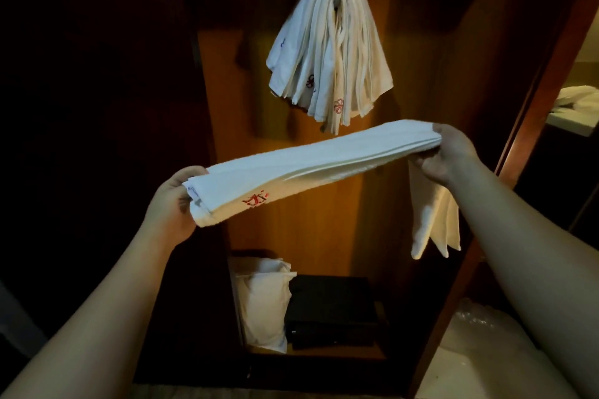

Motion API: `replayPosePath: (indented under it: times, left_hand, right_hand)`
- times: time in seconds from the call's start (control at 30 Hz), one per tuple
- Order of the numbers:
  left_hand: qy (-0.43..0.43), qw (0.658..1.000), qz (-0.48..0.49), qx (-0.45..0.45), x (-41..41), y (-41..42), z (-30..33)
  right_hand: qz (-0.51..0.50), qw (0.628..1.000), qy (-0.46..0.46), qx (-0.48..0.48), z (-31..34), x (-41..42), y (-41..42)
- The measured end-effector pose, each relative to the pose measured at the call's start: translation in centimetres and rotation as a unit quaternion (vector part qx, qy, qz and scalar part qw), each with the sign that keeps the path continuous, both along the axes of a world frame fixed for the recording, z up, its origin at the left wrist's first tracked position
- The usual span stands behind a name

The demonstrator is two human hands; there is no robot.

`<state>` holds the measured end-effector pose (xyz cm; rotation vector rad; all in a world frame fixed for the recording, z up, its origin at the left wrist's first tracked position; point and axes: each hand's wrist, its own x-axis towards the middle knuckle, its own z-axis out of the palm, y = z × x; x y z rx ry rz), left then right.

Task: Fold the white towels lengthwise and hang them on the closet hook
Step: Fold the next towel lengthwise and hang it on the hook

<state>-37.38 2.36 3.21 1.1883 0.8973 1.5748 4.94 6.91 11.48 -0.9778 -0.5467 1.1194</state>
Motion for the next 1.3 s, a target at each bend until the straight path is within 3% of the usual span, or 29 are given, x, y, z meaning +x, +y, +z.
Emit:
replayPosePath:
  times: [0.33, 0.47, 0.6, 0.8, 0.97, 1.03, 1.13, 1.23, 1.3]
  left_hand:
    - [-0.135, 0.983, -0.061, -0.106, 0.4, 1.0, -4.1]
    - [-0.054, 0.981, -0.081, -0.167, 1.6, 2.0, -6.4]
    - [0.016, 0.97, -0.095, -0.224, 3.2, 2.7, -9.0]
    - [0.211, 0.945, -0.018, -0.249, 7.0, 3.2, -12.4]
    - [0.263, 0.921, 0.059, -0.283, 10.0, 2.9, -13.2]
    - [0.237, 0.932, 0.111, -0.25, 11.4, 2.2, -12.0]
    - [0.139, 0.974, 0.133, -0.117, 14.8, 0.0, -8.2]
    - [0.097, 0.995, 0.011, 0.003, 18.7, -2.4, -3.6]
    - [0.077, 0.994, -0.069, 0.025, 20.7, -3.3, -1.3]
  right_hand:
    - [0.097, 0.995, 0.009, 0.006, -1.1, 0.0, -0.1]
    - [0.095, 0.993, 0.061, 0.031, 0.0, -0.4, 0.0]
    - [0.072, 0.996, 0.051, 0.02, 1.2, -1.0, 0.0]
    - [0.053, 0.995, 0.079, -0.006, 1.2, -3.0, -0.1]
    - [0.041, 0.997, 0.06, -0.009, 2.0, -5.4, -0.4]
    - [0.056, 0.998, 0.028, 0.006, 2.8, -6.4, -0.7]
    - [0.092, 0.992, -0.088, 0.027, 3.7, -7.9, -1.1]
    - [0.105, 0.963, -0.245, 0.033, 4.6, -9.8, -1.3]
    - [0.097, 0.943, -0.317, 0.038, 5.6, -11.0, -1.4]
